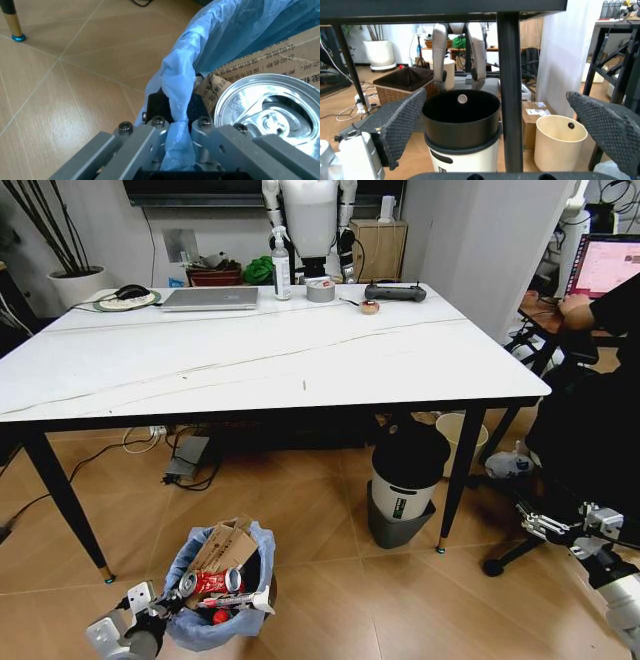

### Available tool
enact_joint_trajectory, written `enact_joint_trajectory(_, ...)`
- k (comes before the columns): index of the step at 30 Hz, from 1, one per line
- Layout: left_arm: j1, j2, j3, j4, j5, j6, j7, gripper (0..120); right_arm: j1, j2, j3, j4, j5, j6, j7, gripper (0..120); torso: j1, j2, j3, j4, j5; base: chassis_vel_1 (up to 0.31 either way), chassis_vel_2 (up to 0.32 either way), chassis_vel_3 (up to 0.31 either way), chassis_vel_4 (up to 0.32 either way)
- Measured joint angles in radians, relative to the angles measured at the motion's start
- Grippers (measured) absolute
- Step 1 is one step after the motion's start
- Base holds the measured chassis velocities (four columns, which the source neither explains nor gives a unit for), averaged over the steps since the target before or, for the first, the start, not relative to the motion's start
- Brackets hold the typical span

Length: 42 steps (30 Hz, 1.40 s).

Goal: Pick up the trash bin and place the trash from the table into it.

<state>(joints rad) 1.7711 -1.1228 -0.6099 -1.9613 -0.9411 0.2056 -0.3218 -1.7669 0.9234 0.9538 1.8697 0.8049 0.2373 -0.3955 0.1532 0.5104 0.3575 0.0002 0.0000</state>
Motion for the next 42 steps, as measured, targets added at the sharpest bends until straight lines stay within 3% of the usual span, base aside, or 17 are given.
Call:
enact_joint_trajectory(14, -0.010, -0.006, -0.002, 0.012, 0.007, -0.002, 0.008, 0, 0.000, 0.000, 0.000, 0.000, 0.000, 0.000, 0.000, 100, -0.028, -0.076, -0.048, 0.0000, 0.0000, 0.000, 0.000, 0.000, 0.000)
enact_joint_trajectory(42, 0.014, -0.016, -0.001, -0.011, 0.028, -0.007, 0.019, 0, 0.000, 0.000, 0.000, 0.000, 0.000, 0.000, 0.000, 100, -0.063, -0.184, -0.121, 0.0000, 0.0000, 0.000, 0.000, 0.000, 0.000)
